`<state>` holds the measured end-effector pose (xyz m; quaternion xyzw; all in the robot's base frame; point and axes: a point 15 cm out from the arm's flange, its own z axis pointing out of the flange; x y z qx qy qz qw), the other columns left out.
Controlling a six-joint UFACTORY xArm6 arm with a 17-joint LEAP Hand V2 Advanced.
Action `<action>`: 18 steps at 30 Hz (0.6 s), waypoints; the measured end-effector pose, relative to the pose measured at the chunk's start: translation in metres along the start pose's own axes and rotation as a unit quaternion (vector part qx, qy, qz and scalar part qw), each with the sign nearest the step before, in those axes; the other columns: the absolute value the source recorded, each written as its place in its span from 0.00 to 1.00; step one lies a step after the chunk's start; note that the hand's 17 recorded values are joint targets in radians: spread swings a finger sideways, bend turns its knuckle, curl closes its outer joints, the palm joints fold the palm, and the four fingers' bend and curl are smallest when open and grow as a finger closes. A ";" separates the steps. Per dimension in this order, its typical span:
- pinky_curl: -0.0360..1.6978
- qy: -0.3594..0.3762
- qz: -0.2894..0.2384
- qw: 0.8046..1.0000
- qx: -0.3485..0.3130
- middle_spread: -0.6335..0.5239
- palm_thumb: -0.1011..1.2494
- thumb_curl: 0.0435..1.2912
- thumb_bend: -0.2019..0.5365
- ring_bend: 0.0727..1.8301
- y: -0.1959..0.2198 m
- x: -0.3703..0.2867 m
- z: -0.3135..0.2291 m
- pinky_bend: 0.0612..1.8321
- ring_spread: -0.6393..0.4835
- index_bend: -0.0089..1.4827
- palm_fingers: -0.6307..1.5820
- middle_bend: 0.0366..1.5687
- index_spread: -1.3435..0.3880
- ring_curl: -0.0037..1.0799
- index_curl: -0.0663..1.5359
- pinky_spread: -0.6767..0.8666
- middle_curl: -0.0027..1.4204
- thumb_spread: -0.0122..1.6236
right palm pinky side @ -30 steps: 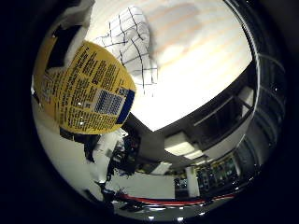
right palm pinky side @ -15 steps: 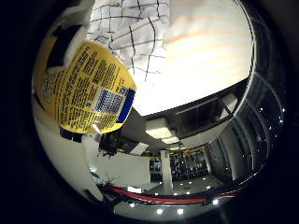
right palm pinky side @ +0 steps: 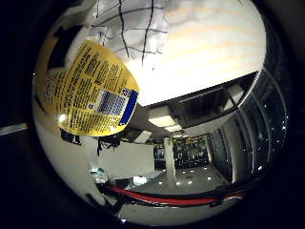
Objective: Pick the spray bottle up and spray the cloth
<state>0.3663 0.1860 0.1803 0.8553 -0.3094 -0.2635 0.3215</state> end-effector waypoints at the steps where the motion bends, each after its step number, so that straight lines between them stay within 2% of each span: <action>1: 0.78 0.000 0.000 1.000 0.000 0.45 0.83 0.72 0.24 0.81 -0.001 0.000 0.000 0.53 0.42 0.81 0.81 0.88 0.66 0.58 0.51 0.33 0.49 0.15; 18: 0.78 0.013 -0.001 1.000 0.023 0.45 0.84 0.72 0.24 0.81 0.006 -0.007 -0.015 0.53 0.42 0.81 0.81 0.88 0.66 0.58 0.51 0.33 0.49 0.16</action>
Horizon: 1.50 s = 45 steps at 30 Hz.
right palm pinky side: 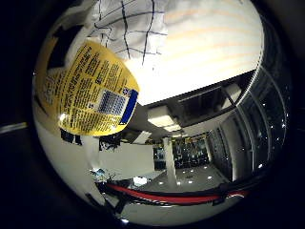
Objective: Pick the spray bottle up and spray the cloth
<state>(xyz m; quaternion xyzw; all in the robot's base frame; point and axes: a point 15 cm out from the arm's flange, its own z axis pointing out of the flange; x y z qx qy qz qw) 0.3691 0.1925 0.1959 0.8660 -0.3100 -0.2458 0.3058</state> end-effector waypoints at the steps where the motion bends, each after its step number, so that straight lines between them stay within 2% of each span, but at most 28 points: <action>1: 0.78 0.000 0.000 1.000 0.000 0.45 0.84 0.72 0.24 0.81 -0.001 0.000 0.001 0.53 0.42 0.81 0.81 0.88 0.66 0.58 0.51 0.33 0.49 0.16; 5: 0.78 -0.001 0.000 0.999 0.032 0.45 0.84 0.72 0.24 0.81 -0.010 0.006 -0.006 0.54 0.42 0.81 0.81 0.88 0.66 0.58 0.51 0.33 0.49 0.16; 12: 0.78 -0.042 -0.027 0.987 0.150 0.45 0.84 0.72 0.24 0.80 -0.034 -0.026 -0.047 0.54 0.42 0.81 0.81 0.88 0.66 0.58 0.51 0.33 0.49 0.16; 15: 0.78 -0.084 -0.047 0.972 0.216 0.45 0.84 0.72 0.24 0.81 -0.044 -0.054 -0.076 0.53 0.42 0.81 0.81 0.88 0.66 0.58 0.51 0.33 0.49 0.16; 19: 0.78 -0.141 -0.078 0.941 0.299 0.45 0.84 0.72 0.24 0.81 -0.051 -0.093 -0.120 0.53 0.42 0.81 0.81 0.88 0.66 0.58 0.51 0.33 0.49 0.16; 24: 0.78 -0.189 -0.112 0.908 0.356 0.46 0.84 0.72 0.24 0.81 -0.056 -0.122 -0.154 0.53 0.42 0.80 0.81 0.88 0.66 0.58 0.51 0.33 0.49 0.15; 28: 0.78 -0.233 -0.145 0.874 0.402 0.46 0.84 0.72 0.24 0.81 -0.061 -0.142 -0.181 0.53 0.42 0.80 0.81 0.87 0.66 0.58 0.51 0.33 0.49 0.14; 31: 0.78 -0.254 -0.167 0.852 0.425 0.46 0.84 0.72 0.24 0.81 -0.067 -0.150 -0.194 0.53 0.42 0.80 0.81 0.87 0.66 0.58 0.51 0.33 0.49 0.14; 38: 0.79 -0.287 -0.215 0.819 0.448 0.46 0.84 0.72 0.24 0.80 -0.090 -0.158 -0.197 0.53 0.42 0.80 0.81 0.87 0.66 0.58 0.51 0.32 0.49 0.14; 43: 0.79 -0.310 -0.214 0.799 0.468 0.46 0.84 0.72 0.24 0.80 -0.118 -0.154 -0.197 0.53 0.42 0.80 0.81 0.87 0.66 0.58 0.51 0.32 0.49 0.13; 45: 0.79 -0.308 -0.202 0.797 0.477 0.46 0.84 0.72 0.24 0.80 -0.134 -0.145 -0.195 0.53 0.42 0.80 0.81 0.87 0.66 0.58 0.51 0.32 0.49 0.13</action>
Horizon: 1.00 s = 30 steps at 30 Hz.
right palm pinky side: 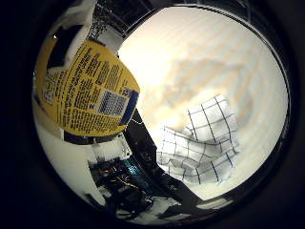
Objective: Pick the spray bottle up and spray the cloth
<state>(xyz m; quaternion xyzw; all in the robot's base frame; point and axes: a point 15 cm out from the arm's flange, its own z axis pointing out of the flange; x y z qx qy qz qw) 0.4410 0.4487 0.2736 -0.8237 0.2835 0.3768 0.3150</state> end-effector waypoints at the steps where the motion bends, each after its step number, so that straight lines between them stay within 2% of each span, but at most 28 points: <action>1: 0.79 0.006 0.002 1.000 0.006 0.46 0.84 0.72 0.24 0.80 -0.002 0.010 0.003 0.53 0.42 0.80 0.81 0.87 0.66 0.58 0.51 0.32 0.49 0.13; 12: 0.79 0.036 -0.012 0.998 0.054 0.46 0.84 0.72 0.24 0.80 -0.017 0.074 0.026 0.52 0.42 0.80 0.81 0.87 0.66 0.58 0.51 0.32 0.49 0.13; 20: 0.78 0.054 0.004 0.996 0.064 0.46 0.84 0.72 0.24 0.80 -0.015 0.110 0.047 0.52 0.42 0.80 0.81 0.87 0.66 0.58 0.51 0.32 0.49 0.13; 30: 0.78 0.037 0.024 0.996 0.082 0.46 0.84 0.72 0.24 0.80 -0.013 0.131 0.082 0.52 0.42 0.80 0.81 0.86 0.66 0.57 0.51 0.31 0.49 0.13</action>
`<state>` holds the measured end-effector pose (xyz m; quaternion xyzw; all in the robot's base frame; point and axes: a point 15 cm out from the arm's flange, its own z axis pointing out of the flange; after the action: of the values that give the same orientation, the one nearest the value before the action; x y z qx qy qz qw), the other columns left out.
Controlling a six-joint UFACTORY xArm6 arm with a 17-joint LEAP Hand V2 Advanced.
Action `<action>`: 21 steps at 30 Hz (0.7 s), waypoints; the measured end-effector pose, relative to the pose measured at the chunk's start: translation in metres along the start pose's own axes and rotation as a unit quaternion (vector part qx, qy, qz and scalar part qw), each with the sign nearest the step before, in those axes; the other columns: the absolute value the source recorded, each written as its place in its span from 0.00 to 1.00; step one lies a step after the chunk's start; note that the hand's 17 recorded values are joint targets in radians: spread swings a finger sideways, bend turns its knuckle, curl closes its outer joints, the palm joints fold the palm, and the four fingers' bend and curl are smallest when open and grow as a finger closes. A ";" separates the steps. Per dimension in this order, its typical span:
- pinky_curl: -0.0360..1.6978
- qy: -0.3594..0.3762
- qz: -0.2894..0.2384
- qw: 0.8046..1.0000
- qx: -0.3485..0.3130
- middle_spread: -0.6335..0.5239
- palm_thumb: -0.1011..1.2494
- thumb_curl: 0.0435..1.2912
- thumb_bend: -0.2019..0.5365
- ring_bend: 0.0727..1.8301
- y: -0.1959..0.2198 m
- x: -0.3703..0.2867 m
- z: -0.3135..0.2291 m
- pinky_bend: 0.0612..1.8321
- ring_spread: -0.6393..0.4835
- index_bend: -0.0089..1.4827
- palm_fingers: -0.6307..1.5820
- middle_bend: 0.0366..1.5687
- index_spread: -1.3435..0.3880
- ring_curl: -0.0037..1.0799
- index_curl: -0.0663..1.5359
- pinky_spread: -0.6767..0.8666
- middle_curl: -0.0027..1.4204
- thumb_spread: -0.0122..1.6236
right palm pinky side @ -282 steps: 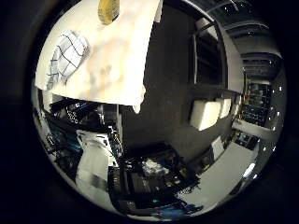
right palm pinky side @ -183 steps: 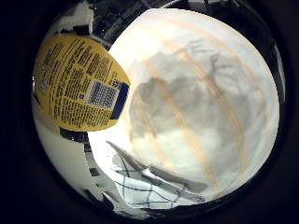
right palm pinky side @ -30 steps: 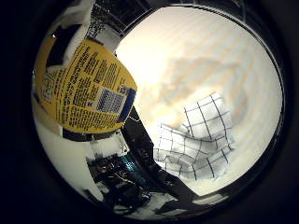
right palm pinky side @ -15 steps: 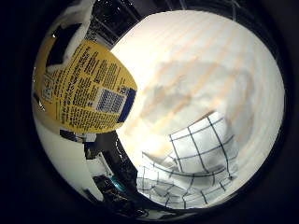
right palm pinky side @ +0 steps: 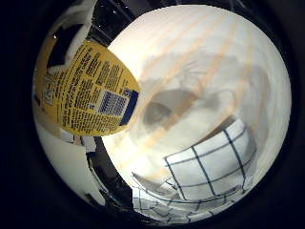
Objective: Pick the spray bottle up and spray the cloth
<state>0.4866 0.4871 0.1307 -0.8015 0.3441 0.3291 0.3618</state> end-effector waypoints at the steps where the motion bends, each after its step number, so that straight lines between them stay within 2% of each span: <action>1: 0.77 -0.002 0.000 1.000 0.001 0.46 0.84 0.72 0.24 0.80 0.000 0.000 0.002 0.52 0.42 0.80 0.81 0.86 0.66 0.57 0.51 0.31 0.49 0.13; 6: 0.76 -0.003 -0.005 1.000 0.003 0.46 0.83 0.71 0.24 0.79 -0.001 0.000 0.002 0.52 0.43 0.80 0.81 0.86 0.66 0.57 0.51 0.31 0.49 0.14; 9: 0.73 -0.002 -0.005 1.000 0.006 0.46 0.77 0.70 0.21 0.78 -0.002 0.000 -0.001 0.53 0.43 0.75 0.81 0.84 0.65 0.55 0.51 0.30 0.48 0.17; 15: 0.61 -0.002 -0.004 1.000 0.008 0.46 0.71 0.65 0.22 0.70 -0.004 0.002 -0.006 0.53 0.42 0.56 0.76 0.75 0.63 0.50 0.48 0.25 0.44 0.25; 18: 0.54 -0.002 0.000 1.000 0.007 0.44 0.70 0.62 0.22 0.67 -0.002 0.003 -0.005 0.55 0.41 0.36 0.69 0.64 0.60 0.48 0.47 0.19 0.42 0.28; 19: 0.53 -0.002 0.000 1.000 0.004 0.44 0.70 0.61 0.22 0.67 -0.001 0.003 -0.005 0.55 0.40 0.33 0.69 0.63 0.59 0.48 0.47 0.18 0.41 0.29; 21: 0.51 -0.001 0.000 1.000 0.000 0.43 0.70 0.59 0.23 0.66 0.001 0.004 -0.004 0.57 0.40 0.24 0.62 0.56 0.58 0.47 0.45 0.16 0.40 0.33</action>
<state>0.4891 0.4823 0.1290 -0.8013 0.3435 0.3295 0.3624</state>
